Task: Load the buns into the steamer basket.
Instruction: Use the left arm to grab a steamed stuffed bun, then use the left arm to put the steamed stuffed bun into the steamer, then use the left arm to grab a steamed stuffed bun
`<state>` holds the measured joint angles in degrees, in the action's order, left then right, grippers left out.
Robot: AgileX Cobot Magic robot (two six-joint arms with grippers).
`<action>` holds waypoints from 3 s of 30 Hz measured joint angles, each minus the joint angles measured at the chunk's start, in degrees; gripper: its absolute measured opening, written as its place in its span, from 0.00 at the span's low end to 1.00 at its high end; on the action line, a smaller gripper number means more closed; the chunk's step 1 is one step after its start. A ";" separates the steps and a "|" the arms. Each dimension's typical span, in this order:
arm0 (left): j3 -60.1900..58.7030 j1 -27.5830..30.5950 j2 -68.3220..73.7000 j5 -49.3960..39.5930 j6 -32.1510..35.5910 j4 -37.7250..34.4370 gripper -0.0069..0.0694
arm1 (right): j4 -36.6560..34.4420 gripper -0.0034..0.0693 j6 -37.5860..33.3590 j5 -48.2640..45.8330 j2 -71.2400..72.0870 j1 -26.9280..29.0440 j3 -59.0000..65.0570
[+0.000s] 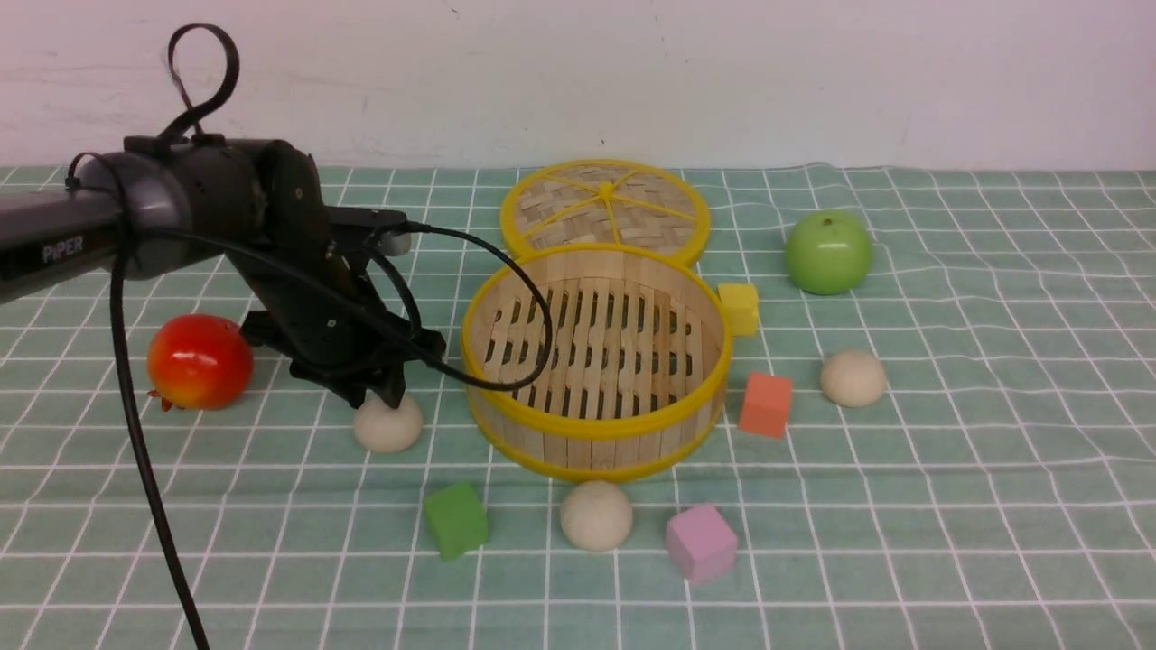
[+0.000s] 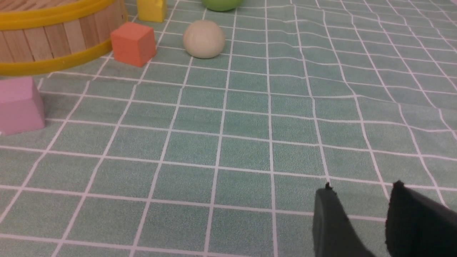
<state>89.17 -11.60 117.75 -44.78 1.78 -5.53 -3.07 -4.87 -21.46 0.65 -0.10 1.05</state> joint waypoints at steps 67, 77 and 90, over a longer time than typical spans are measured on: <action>18.01 -20.08 -3.60 -25.79 0.56 -5.30 0.07 | 0.00 0.38 0.00 0.00 0.00 0.00 0.00; 15.36 -26.86 0.45 -25.90 0.48 -2.06 0.14 | 0.00 0.38 0.00 0.00 0.00 0.00 0.00; 15.36 -26.86 4.44 -24.13 0.46 5.53 0.51 | 0.00 0.38 0.00 0.00 0.00 0.00 0.00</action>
<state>104.53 -38.46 122.19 -68.91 2.24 0.00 -3.07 -4.87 -21.46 0.65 -0.10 1.05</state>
